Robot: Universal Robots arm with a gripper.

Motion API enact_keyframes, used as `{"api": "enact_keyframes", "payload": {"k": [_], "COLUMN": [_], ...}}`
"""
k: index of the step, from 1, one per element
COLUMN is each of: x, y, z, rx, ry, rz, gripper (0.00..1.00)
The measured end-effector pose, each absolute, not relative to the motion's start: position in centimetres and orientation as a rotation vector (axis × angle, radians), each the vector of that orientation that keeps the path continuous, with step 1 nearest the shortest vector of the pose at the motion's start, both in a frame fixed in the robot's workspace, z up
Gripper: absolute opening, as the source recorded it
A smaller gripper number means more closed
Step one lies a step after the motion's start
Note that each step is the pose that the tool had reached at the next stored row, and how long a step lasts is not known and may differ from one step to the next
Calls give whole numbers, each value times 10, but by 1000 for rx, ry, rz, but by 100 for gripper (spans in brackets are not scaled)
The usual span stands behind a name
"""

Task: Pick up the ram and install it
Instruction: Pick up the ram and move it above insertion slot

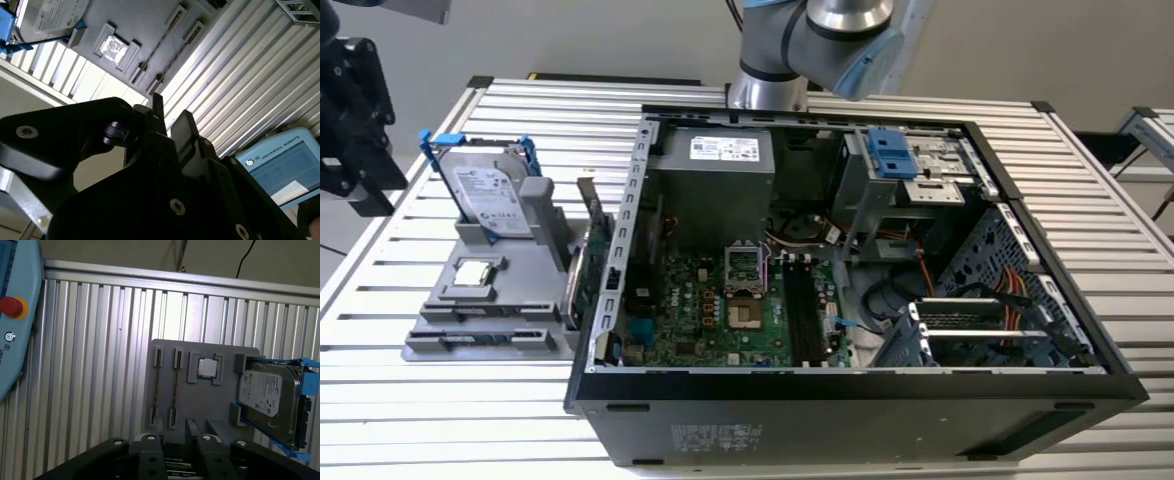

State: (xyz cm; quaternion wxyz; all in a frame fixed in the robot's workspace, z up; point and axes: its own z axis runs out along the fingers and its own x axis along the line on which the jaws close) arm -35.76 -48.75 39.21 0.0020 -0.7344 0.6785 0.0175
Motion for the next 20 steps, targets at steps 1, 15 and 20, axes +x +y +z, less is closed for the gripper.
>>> {"api": "enact_keyframes", "payload": {"k": [1,15,20], "x": [-358,-358,-358], "y": [-488,-487,-487], "z": [392,387,385], "rx": [-2304,-2290,-2258], "ry": [2129,2131,2168], "rz": [55,25,18], "gripper": [100,100,100]}}
